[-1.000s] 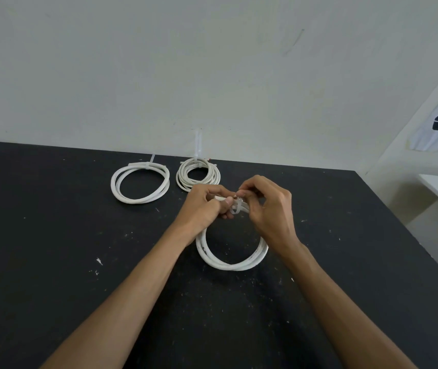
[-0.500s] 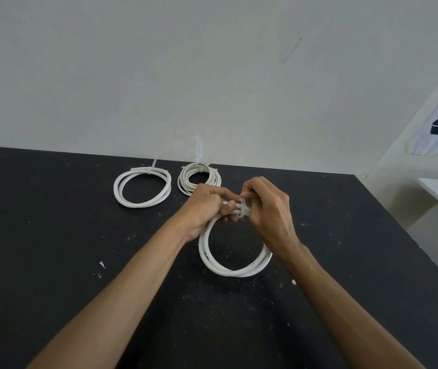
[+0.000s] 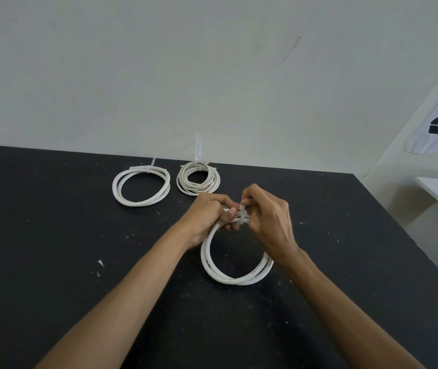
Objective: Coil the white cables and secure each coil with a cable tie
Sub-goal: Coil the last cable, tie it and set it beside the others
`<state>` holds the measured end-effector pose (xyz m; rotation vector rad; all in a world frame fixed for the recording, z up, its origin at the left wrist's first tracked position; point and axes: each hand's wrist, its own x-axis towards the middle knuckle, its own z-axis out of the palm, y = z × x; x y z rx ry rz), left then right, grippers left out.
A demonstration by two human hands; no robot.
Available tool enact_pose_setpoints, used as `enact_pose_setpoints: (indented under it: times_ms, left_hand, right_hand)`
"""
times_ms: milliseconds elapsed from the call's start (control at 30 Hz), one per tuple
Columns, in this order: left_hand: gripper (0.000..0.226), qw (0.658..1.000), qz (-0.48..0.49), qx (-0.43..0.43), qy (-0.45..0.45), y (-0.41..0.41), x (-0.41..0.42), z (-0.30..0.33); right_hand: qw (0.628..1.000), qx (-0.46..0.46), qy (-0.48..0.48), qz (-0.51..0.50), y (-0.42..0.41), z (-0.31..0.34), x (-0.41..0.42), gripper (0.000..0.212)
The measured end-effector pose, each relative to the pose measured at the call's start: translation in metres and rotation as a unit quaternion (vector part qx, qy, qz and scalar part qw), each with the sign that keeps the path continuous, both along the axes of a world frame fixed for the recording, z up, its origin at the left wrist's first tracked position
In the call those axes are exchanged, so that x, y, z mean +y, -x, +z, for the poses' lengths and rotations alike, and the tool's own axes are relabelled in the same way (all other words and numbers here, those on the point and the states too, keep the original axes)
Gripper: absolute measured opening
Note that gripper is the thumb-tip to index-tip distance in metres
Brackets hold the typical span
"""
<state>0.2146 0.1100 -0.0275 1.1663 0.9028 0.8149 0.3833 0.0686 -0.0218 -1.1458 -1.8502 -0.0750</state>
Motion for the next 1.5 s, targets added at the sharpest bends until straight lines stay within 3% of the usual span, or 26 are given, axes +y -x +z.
enact_pose_setpoints:
  times_ms: [133, 333, 767, 1233, 1500]
  left_hand:
    - [0.021, 0.997, 0.024, 0.049, -0.045, -0.003, -0.002, -0.015]
    - [0.020, 0.994, 0.044, 0.083, -0.051, -0.003, 0.003, -0.023]
    - [0.020, 0.994, 0.049, 0.089, -0.038, -0.004, 0.004, -0.032]
    - [0.018, 0.991, 0.060, 0.099, -0.070, -0.006, -0.002, -0.033]
    - [0.019, 0.988, 0.114, 0.056, -0.093, -0.007, -0.012, -0.038]
  right_hand:
    - [0.999, 0.037, 0.035, -0.008, 0.000, -0.014, 0.006, 0.015]
    - [0.997, 0.035, 0.069, -0.017, 0.000, -0.026, 0.013, 0.029]
    - [0.990, -0.059, 0.126, 0.021, -0.014, -0.018, 0.022, 0.021]
    - [0.994, 0.046, 0.084, -0.049, 0.005, -0.032, 0.012, 0.023]
    - [0.981, 0.105, 0.150, -0.066, 0.006, -0.030, 0.013, 0.036]
